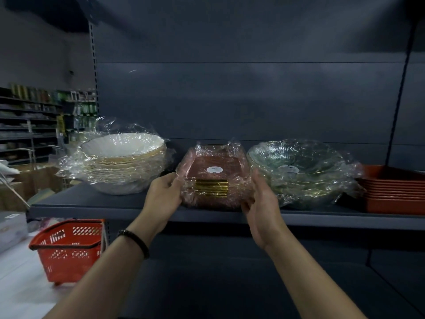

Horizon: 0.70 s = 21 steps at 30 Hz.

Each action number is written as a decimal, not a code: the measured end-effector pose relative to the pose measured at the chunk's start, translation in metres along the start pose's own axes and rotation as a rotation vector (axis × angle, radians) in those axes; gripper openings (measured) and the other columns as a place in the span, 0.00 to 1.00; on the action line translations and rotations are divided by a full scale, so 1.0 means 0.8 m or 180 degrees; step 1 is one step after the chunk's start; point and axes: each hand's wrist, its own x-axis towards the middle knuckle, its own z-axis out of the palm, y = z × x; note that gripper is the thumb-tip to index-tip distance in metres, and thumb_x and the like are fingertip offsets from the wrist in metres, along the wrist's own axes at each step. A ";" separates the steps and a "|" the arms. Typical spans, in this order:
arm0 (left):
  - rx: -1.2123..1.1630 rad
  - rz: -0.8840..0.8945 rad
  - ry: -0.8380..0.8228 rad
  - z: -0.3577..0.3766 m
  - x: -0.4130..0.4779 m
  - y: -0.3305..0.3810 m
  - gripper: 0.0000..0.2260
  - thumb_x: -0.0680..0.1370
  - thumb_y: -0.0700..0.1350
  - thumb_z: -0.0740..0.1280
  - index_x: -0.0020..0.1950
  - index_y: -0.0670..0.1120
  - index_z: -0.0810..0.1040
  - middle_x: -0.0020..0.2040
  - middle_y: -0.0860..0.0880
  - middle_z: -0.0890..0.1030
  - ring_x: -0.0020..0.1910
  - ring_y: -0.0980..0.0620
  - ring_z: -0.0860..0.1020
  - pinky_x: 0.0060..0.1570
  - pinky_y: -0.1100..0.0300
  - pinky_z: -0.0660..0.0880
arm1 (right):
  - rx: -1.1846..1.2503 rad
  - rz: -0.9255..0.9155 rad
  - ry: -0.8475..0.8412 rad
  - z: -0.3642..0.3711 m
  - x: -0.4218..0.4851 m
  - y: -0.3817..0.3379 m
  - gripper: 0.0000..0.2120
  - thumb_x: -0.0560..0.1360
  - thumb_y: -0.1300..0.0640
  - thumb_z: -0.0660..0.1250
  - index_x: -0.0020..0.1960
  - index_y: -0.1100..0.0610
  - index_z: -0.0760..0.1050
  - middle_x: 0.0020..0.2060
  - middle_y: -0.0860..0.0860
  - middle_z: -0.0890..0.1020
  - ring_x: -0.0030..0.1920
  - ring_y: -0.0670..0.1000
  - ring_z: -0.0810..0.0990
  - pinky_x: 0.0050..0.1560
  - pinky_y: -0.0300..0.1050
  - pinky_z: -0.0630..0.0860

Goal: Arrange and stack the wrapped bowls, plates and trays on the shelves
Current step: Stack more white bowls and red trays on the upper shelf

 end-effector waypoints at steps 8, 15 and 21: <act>0.0347 0.0068 -0.0005 0.011 -0.009 -0.013 0.15 0.82 0.53 0.59 0.58 0.59 0.85 0.45 0.43 0.86 0.40 0.50 0.77 0.42 0.47 0.74 | -0.0013 0.0059 -0.0006 -0.013 0.005 0.008 0.17 0.85 0.37 0.57 0.70 0.37 0.74 0.73 0.41 0.77 0.76 0.46 0.71 0.82 0.55 0.60; 0.0073 -0.0005 -0.0197 0.004 -0.022 0.003 0.12 0.84 0.50 0.63 0.58 0.56 0.86 0.46 0.50 0.87 0.46 0.49 0.81 0.55 0.44 0.80 | -0.0196 0.0068 0.0203 -0.003 -0.006 0.017 0.27 0.83 0.38 0.64 0.80 0.43 0.68 0.75 0.40 0.74 0.76 0.46 0.70 0.81 0.56 0.62; -0.0927 -0.0469 0.0028 -0.042 -0.027 0.013 0.11 0.87 0.45 0.65 0.67 0.45 0.81 0.53 0.46 0.88 0.56 0.43 0.86 0.62 0.45 0.81 | -0.0798 -0.0406 0.0947 0.012 -0.059 0.028 0.17 0.80 0.55 0.72 0.64 0.44 0.70 0.57 0.45 0.77 0.52 0.41 0.78 0.54 0.41 0.73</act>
